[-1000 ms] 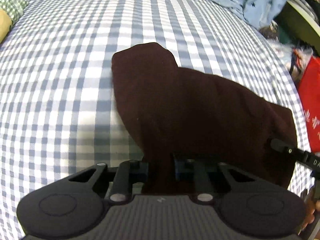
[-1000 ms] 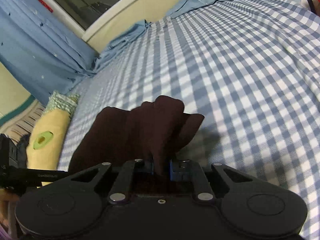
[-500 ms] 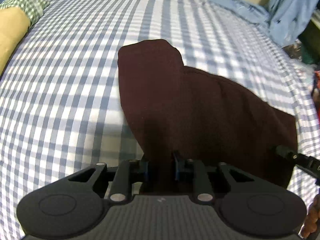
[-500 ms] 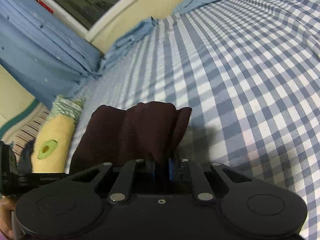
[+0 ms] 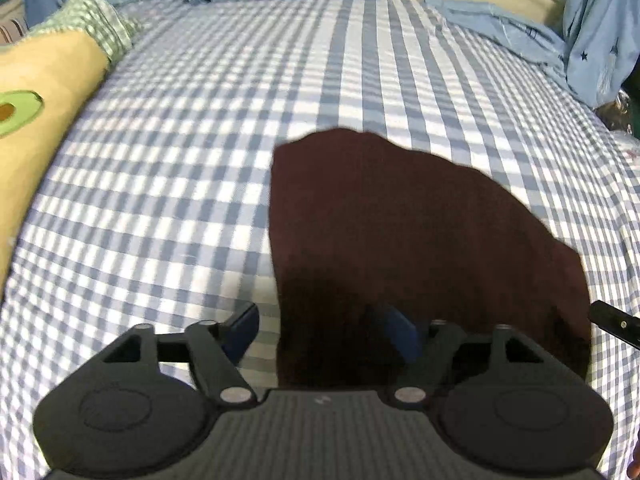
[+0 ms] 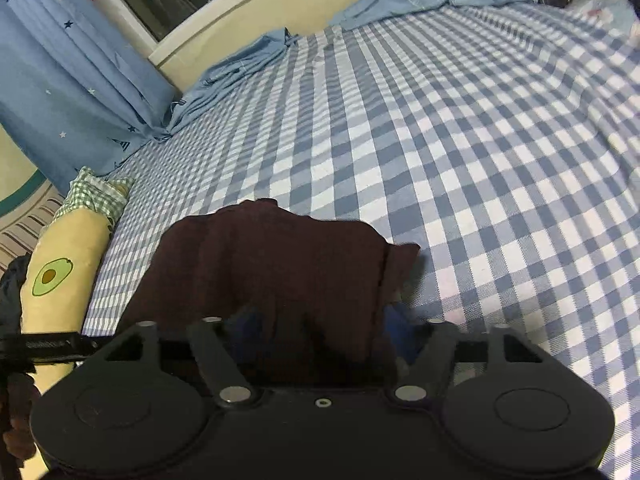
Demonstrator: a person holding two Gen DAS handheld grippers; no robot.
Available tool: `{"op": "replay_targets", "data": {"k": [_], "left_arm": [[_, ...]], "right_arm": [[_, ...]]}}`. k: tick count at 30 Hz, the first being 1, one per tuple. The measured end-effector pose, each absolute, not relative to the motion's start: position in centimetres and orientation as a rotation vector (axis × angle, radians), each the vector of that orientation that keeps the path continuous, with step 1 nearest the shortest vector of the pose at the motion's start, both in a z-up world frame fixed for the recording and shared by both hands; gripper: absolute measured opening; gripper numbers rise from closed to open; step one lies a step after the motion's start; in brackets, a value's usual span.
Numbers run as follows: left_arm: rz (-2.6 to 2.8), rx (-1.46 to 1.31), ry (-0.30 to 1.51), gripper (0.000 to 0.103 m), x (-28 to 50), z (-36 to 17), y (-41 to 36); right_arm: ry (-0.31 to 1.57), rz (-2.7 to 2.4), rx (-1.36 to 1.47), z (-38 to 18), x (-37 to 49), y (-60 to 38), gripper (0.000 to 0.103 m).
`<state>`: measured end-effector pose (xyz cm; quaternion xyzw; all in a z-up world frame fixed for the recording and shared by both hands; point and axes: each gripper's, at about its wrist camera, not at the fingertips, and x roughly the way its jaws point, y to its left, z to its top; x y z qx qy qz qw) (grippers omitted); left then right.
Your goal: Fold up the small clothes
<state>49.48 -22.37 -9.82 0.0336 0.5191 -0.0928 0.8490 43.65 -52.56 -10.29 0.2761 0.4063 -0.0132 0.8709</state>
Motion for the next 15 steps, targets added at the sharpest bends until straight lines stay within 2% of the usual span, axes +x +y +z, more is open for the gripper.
{"op": "replay_targets", "data": {"k": [7,10,15], "left_arm": [[-0.164,0.088,0.967,0.100,45.1,-5.4,-20.9],[-0.161,0.088,0.911,0.102,42.6,-3.5,-19.9],[-0.161,0.121,0.840,0.102,37.8,-1.6,-18.3]], "right_arm": [[0.758,-0.019,0.522,-5.9,39.8,-50.4,0.098],[0.709,-0.024,0.507,-3.9,37.2,-49.1,0.102],[0.639,-0.049,0.463,-1.0,32.0,-46.7,0.102]]}}
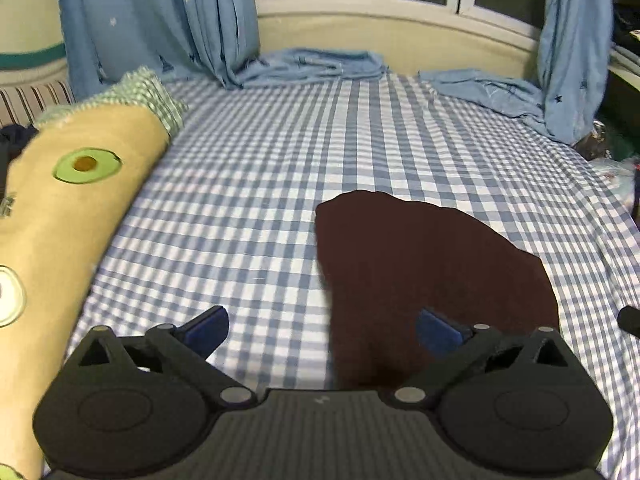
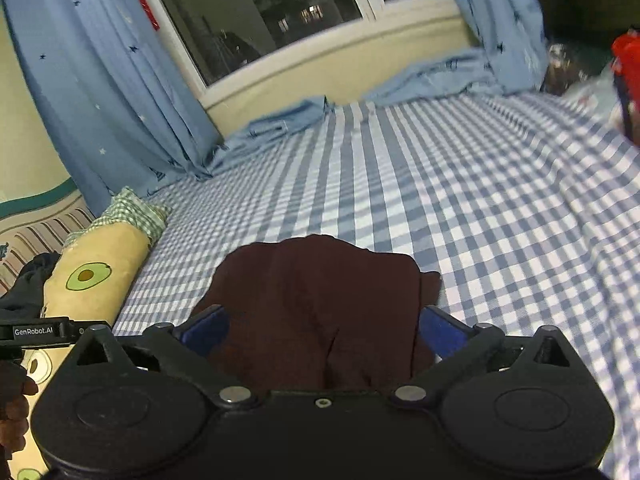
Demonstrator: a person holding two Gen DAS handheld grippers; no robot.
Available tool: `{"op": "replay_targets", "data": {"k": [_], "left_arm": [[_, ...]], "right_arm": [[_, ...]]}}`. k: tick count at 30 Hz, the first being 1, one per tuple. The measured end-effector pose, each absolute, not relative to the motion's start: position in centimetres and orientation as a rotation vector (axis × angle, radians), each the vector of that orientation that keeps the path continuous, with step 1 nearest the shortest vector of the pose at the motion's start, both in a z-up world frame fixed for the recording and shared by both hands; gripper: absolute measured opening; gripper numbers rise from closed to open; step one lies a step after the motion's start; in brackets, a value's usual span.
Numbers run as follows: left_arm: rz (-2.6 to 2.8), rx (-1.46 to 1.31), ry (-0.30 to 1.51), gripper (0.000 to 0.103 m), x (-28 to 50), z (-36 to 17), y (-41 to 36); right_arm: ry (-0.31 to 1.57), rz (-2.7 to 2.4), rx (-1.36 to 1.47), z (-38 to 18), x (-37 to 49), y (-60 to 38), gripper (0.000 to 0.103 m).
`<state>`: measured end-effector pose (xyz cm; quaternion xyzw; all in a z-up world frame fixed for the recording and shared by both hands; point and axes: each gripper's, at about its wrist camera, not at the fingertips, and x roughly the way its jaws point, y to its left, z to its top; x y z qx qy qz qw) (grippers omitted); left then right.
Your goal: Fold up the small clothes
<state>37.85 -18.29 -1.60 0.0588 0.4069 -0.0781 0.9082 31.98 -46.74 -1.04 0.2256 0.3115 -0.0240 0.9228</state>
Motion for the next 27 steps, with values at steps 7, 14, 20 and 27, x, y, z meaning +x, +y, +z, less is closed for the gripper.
{"op": "replay_targets", "data": {"k": [7,14,20,27], "left_arm": [[-0.180,0.164,0.761,0.102,28.8,0.3,-15.7],[-0.189,0.190,0.707,0.102,20.5,0.5,-12.6],[-0.214,0.198,0.729,0.102,15.4,-0.8,-10.7],[-0.228,0.218,0.738,0.102,12.0,-2.2,-10.0]], "right_arm": [[0.559,-0.101,0.410,1.6,23.6,-43.2,0.102],[0.522,-0.112,0.365,2.3,15.7,-39.6,0.102],[0.543,-0.124,0.286,1.5,10.3,-36.8,0.102],[0.550,-0.145,0.284,0.8,6.7,-35.6,0.102]]}}
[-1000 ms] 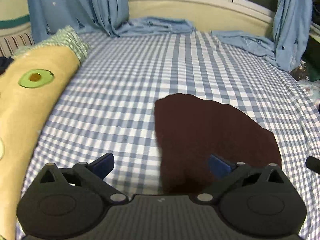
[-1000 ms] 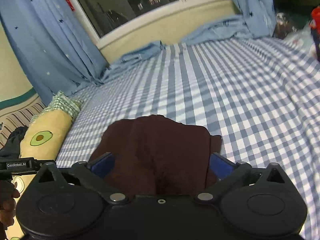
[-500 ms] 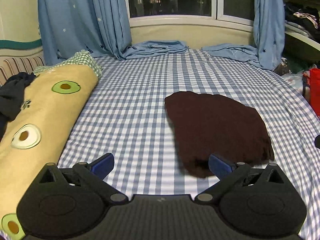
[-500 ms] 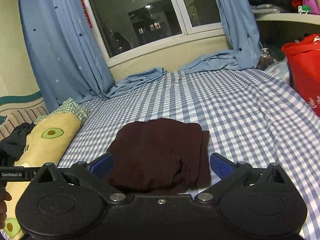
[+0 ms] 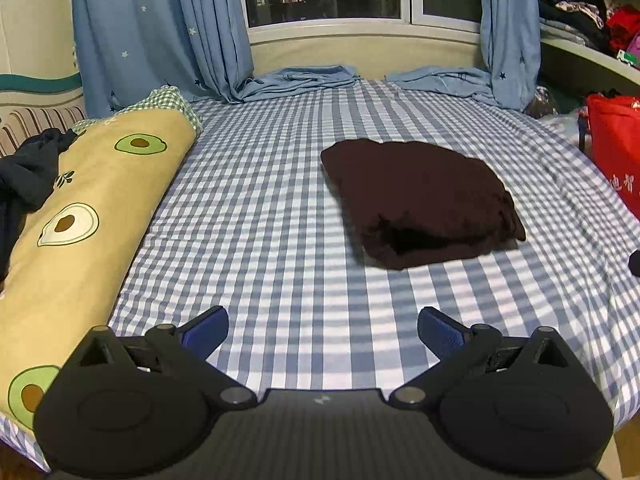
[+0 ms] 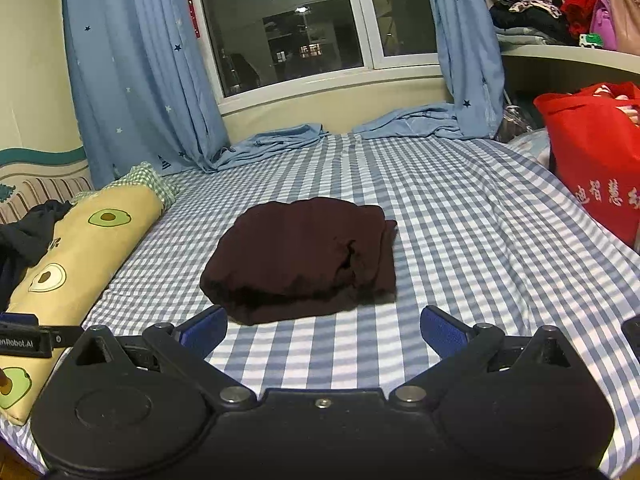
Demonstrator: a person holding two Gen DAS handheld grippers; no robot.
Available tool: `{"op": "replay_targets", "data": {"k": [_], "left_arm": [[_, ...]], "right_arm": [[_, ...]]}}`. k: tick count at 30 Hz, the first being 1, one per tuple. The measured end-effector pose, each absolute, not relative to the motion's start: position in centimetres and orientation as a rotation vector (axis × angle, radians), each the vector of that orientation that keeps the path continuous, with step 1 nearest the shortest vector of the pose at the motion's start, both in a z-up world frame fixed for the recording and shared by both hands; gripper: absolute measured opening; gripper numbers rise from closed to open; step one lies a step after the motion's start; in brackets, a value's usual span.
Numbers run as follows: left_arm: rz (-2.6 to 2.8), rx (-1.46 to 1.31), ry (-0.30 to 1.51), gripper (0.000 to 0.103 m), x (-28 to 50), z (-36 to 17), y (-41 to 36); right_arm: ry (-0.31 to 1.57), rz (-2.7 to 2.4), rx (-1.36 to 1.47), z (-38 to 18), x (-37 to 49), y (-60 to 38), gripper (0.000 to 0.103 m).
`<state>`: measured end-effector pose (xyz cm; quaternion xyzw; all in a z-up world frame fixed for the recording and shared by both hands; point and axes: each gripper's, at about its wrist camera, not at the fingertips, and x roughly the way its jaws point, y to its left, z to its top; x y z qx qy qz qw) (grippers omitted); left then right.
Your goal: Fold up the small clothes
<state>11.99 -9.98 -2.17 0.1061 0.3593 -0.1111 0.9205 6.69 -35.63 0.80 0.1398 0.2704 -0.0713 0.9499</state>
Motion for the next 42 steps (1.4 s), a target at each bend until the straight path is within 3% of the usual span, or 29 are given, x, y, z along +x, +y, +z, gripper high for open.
{"op": "replay_targets", "data": {"k": [42], "left_arm": [[-0.195,0.207,0.807,0.102,12.8,-2.8,-10.6]], "right_arm": [[0.572,-0.142,0.290,0.5,6.7,-35.7,0.103]]}}
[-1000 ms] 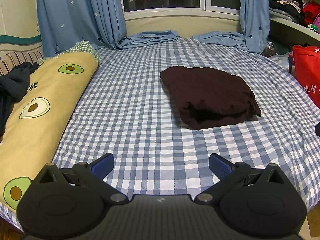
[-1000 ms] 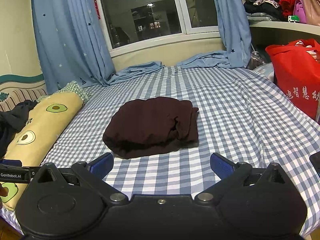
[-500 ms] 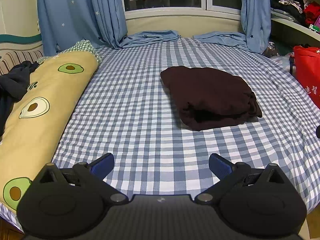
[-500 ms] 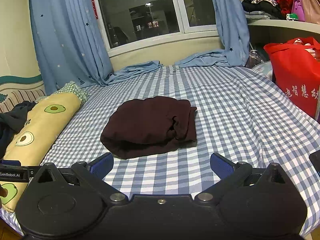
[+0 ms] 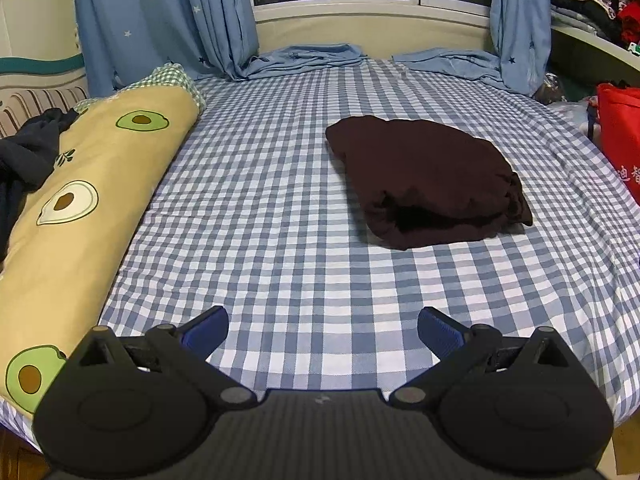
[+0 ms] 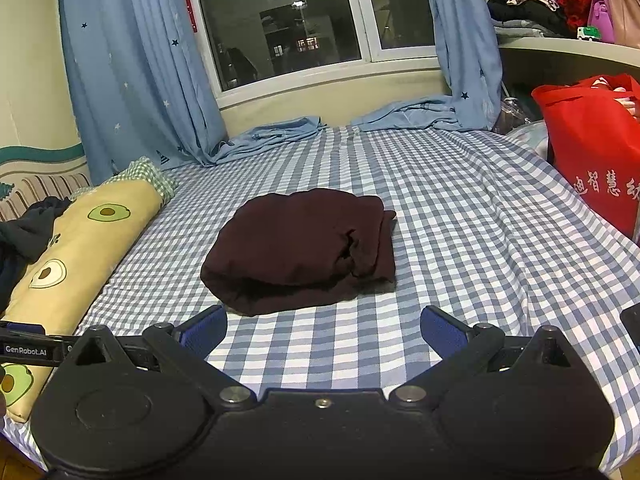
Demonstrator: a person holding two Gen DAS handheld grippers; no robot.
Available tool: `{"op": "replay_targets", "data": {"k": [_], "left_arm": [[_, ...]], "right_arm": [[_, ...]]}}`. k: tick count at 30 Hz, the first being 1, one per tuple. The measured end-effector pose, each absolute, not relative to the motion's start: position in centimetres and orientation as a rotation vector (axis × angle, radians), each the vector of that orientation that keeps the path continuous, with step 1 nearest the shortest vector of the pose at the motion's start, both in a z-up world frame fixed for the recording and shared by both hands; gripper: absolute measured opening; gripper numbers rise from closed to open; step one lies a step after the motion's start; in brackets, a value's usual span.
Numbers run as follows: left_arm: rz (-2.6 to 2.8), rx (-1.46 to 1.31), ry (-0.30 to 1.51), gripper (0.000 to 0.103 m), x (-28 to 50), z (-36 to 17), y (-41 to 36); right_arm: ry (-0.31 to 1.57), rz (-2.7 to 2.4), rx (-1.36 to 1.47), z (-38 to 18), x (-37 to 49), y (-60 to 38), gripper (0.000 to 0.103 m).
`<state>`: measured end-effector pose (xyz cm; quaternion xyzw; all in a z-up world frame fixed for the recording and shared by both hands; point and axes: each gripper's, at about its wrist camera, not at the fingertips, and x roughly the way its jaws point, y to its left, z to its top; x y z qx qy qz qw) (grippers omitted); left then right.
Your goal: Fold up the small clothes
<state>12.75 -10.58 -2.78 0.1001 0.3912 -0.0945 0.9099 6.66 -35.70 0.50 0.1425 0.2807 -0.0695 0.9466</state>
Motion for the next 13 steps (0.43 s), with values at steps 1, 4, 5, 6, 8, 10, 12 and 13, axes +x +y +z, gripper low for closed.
{"op": "replay_targets", "data": {"k": [1,4,5,6,8,10,12,13], "left_arm": [[-0.195,0.206,0.809,0.102,12.84,-2.84,-10.55],[-0.198,0.202,0.814,0.102,13.09,-2.97,-10.49],[-0.200,0.203,0.814,0.102,13.18,-3.02,-10.48],[-0.200,0.204,0.813,0.102,13.21,-3.04,-10.48],[-0.204,0.207,0.808,0.102,13.29,-3.08,-10.49],[-0.206,0.212,0.809,0.102,13.39,-3.13,-10.64],[-0.206,0.215,0.810,0.102,13.53,-3.20,-10.76],[-0.207,0.215,0.812,0.102,13.59,-3.23,-10.80]], "right_arm": [[0.573,-0.140,0.288,0.51,6.73,-35.70,0.103],[0.577,-0.134,0.281,0.47,6.94,-35.68,0.102],[0.578,-0.133,0.279,0.45,7.03,-35.67,0.102],[0.579,-0.131,0.278,0.47,7.09,-35.70,0.102],[0.580,-0.131,0.277,0.43,7.21,-35.74,0.102],[0.583,-0.130,0.277,0.39,7.34,-35.85,0.102],[0.587,-0.132,0.278,0.33,7.47,-35.89,0.103],[0.588,-0.132,0.279,0.28,7.52,-35.90,0.103]]}}
